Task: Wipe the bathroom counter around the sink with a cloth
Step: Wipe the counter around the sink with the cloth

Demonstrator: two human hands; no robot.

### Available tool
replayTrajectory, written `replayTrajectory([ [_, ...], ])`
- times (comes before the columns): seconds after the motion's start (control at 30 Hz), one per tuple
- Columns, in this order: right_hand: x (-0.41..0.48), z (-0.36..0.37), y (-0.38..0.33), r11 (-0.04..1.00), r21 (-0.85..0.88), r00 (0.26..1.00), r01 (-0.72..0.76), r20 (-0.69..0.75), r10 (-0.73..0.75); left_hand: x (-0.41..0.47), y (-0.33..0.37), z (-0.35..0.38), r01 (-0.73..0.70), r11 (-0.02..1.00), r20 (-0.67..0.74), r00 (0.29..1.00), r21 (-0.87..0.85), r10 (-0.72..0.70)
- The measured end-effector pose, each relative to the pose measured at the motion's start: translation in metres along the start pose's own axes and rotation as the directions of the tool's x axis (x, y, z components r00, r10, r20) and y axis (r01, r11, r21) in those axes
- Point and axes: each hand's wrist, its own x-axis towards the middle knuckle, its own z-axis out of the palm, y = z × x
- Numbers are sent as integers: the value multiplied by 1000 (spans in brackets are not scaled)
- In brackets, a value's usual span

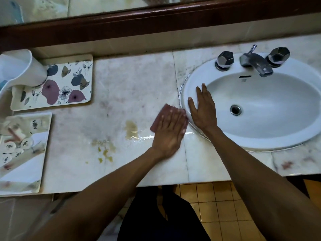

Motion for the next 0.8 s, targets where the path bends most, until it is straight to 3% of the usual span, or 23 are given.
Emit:
replayTrajectory([
  [0.13, 0, -1, 0, 1000, -6, 1000, 1, -5, -1, -12, -39, -15, -243, 970, 108, 964, -4, 242],
  [0.2, -1, -1, -1, 1000, -22, 1000, 17, -7, -17, 2, -64, -23, -196, 980, 107, 974, -34, 199],
  [0.27, -1, -1, -1, 998, -52, 1000, 21, -14, -21, 21, -93, -33, -38, 995, 102, 994, -91, 47],
  [0.33, 0, 0, -8, 997, -73, 999, -23, -45, 20, 31, -126, -41, 91, 990, 97, 992, -103, -81],
  [0.4, 0, 5, -27, 997, -31, 992, -71, -111, 67, 28, -152, -49, 132, 987, 74, 989, -96, -126],
  [0.53, -3, 34, -81, 989, 65, 988, 131, -93, -124, -14, -153, -52, 147, 977, 32, 989, -152, -144],
  [0.63, -7, 62, -101, 975, 165, 987, 152, 25, -158, -62, -119, -39, 145, 984, 56, 989, -104, -140],
  [0.8, -12, 84, -95, 980, 18, 969, 197, 148, -198, -126, -93, -29, -40, 999, 111, 993, 6, 39],
])
